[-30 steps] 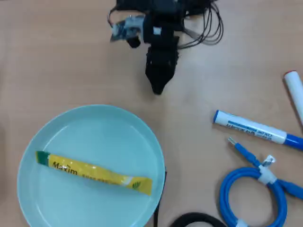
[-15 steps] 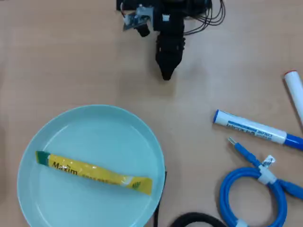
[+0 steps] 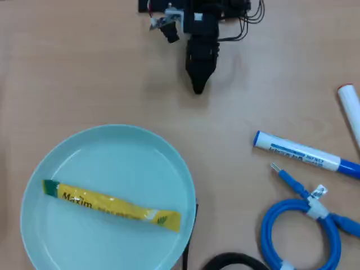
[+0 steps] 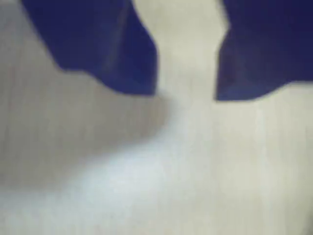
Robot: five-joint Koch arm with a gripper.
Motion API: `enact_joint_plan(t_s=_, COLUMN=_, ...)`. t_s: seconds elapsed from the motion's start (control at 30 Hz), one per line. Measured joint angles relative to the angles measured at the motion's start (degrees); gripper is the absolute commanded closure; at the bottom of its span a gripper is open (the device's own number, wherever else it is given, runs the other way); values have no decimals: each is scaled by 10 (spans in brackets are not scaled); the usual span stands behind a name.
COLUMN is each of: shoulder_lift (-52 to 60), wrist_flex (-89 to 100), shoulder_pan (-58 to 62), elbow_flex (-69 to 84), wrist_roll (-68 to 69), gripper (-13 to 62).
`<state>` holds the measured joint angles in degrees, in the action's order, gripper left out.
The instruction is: Pick up the yellow coffee stick, then put it in the green bowl
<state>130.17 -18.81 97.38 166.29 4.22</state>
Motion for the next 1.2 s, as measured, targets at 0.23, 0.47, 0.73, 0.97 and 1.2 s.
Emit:
enact_joint_plan(t_s=0.23, shoulder_lift=0, wrist_flex=5, shoulder_pan=-1, elbow_flex=27, wrist_roll=0, gripper=491)
enact_joint_plan(t_s=0.47, shoulder_lift=0, wrist_flex=20, shoulder_pan=-1, elbow_flex=50, wrist_roll=-14, gripper=493)
enact_joint_plan(t_s=0.73, shoulder_lift=0, wrist_flex=39, shoulder_pan=1, elbow_flex=63, wrist_roll=-44, gripper=497)
enact_joint_plan(t_s=0.97, shoulder_lift=0, wrist_flex=39, shoulder_pan=1, elbow_flex=63, wrist_roll=-44, gripper=497)
enact_joint_plan(t_s=1.2, shoulder_lift=0, wrist_flex=39, shoulder_pan=1, elbow_flex=63, wrist_roll=-44, gripper=497)
